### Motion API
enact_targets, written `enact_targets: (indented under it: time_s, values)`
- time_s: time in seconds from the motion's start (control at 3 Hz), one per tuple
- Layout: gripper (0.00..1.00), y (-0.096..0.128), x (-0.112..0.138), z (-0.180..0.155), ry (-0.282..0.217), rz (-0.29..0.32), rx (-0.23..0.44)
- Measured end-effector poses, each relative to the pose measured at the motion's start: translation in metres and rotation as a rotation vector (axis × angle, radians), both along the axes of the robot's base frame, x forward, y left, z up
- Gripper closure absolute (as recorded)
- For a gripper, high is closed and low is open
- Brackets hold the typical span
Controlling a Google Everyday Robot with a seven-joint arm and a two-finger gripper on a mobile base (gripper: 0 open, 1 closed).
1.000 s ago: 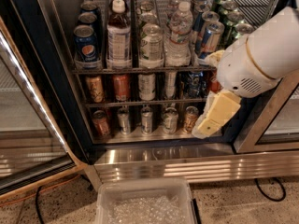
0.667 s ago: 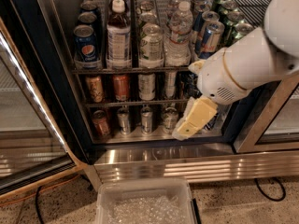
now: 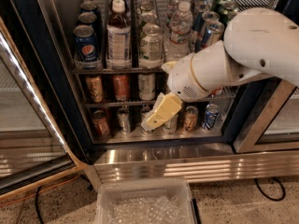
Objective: Pick pepsi can from top shelf of fridge
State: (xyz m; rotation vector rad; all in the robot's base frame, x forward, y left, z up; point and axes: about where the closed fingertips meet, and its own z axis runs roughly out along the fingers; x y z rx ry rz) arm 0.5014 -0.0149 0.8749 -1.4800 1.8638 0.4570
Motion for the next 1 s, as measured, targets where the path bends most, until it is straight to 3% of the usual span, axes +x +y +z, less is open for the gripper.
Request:
enact_targets:
  time_s: [0.33,0.67,1.0]
  values:
    - [0.0,0.0,0.0,0.0,0.0,0.0,0.0]
    - [0.0,0.01,0.001,-0.003,-0.021,-0.014,0.066]
    - [0.0,0.031,0.009,-0.001,-0.085,-0.034,0.208]
